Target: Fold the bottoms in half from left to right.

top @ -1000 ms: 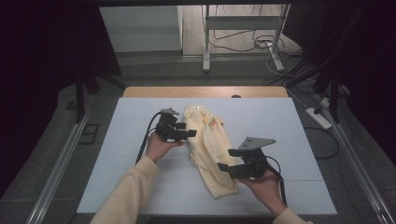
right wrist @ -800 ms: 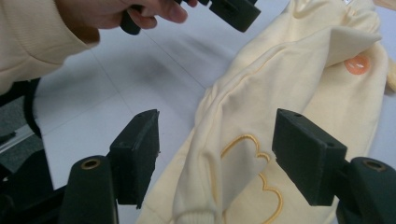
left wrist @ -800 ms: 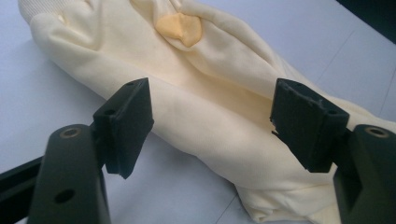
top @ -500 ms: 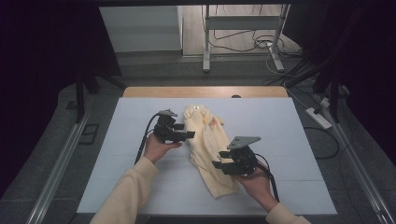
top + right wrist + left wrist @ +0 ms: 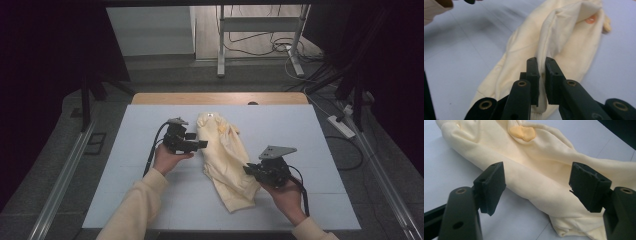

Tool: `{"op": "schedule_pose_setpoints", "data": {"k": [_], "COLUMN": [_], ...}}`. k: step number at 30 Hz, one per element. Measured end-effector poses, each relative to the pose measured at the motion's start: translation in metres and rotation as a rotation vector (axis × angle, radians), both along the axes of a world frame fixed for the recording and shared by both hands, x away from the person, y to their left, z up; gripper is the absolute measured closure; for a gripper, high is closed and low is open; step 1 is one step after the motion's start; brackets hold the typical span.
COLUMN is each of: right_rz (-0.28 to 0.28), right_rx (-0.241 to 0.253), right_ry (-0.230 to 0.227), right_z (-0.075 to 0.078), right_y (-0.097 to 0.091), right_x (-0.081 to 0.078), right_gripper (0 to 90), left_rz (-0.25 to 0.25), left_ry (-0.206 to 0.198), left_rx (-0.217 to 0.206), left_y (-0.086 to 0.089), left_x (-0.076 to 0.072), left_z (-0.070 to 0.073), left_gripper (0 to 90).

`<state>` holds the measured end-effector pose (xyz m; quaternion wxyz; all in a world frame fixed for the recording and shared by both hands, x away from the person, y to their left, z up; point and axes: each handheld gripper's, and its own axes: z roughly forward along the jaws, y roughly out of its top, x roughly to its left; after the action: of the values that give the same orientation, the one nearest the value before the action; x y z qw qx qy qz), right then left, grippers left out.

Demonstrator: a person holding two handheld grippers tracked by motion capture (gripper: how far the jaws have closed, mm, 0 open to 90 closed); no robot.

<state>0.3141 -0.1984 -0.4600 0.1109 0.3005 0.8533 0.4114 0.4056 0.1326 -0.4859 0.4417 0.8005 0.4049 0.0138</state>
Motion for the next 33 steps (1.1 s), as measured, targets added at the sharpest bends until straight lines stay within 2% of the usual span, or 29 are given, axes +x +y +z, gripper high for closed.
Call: {"op": "schedule_pose_setpoints", "data": {"k": [11,14,19,24,26,29,33], "right_rz": [-0.039,-0.049,-0.064,-0.076,-0.084,-0.103,-0.088], "right_rx": [-0.036,-0.059,-0.105,-0.120,-0.127,-0.109,-0.075], "right_ry": [0.039,0.068,0.141,0.173,0.166,0.119,0.055], "right_z": [-0.011,-0.018,-0.033,-0.040,-0.039,-0.031,-0.016], "right_y": [-0.012,-0.017,-0.024,-0.026,-0.026,-0.028,-0.027], "right_x": [0.004,0.004,0.005,0.007,0.006,0.006,0.000], "right_gripper": [83.2,83.5,83.6,83.0,77.3,66.1,55.9], "left_rz": [0.000,0.000,-0.008,-0.019,-0.019,-0.018,-0.019], "left_ry": [0.007,0.010,0.016,0.015,0.016,0.016,0.012], "left_rx": [0.004,0.003,0.009,0.013,0.012,0.013,0.012], "left_y": [0.000,0.000,-0.004,-0.008,-0.008,-0.008,-0.008], "left_x": [0.000,0.001,0.000,-0.001,0.000,0.000,-0.001], "left_z": [-0.002,-0.003,-0.005,-0.006,-0.006,-0.006,-0.005], "left_gripper": [28.4,28.4,28.4,28.3,28.2,27.9,27.8]}}
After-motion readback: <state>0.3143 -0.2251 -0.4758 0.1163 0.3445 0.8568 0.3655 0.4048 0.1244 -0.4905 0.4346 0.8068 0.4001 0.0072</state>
